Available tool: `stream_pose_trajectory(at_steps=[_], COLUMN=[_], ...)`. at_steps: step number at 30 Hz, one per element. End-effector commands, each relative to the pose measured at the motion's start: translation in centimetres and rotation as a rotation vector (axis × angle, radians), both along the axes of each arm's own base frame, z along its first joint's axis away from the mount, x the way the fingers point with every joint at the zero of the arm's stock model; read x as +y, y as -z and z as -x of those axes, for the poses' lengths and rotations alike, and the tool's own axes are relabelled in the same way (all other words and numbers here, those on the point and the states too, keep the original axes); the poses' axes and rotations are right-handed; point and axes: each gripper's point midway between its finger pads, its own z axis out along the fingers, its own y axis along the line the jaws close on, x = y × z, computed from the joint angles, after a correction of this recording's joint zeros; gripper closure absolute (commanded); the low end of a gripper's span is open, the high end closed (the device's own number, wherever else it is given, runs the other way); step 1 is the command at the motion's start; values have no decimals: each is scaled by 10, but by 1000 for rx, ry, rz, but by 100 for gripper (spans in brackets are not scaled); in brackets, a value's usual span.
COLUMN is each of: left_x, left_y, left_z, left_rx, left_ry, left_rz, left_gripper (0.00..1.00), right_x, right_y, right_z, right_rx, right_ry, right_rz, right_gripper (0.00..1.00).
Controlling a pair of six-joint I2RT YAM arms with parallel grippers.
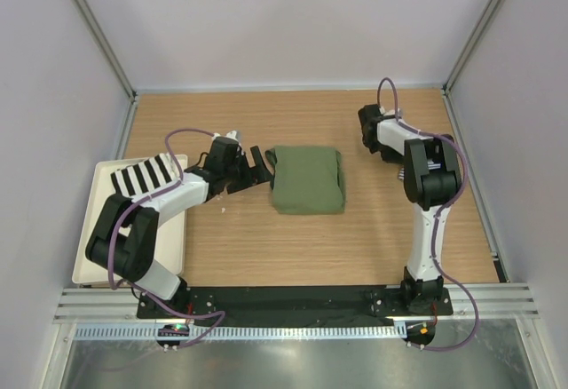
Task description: Fold and stack the tank tops
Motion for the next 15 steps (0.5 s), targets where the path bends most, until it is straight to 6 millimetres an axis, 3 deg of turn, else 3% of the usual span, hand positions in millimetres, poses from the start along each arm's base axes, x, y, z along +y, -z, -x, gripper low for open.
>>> stream_pose_trajectory(at_steps=[1, 8, 15], left_x=[0, -2, -3], left_y=[-10, -9, -8], left_z=[-5, -5, -4], left_rx=[-38, -36, -29], left_ry=[5, 12, 19], left_rz=[-4, -2, -1], left_gripper=[8, 9, 9], right_x=[32, 84, 112], right_y=[-35, -53, -33], right_z=[-4, 4, 27], right_rx=[-149, -201, -116], right_ry=[-40, -145, -192], right_rz=[-210, -533, -601], right_gripper=[99, 99, 99])
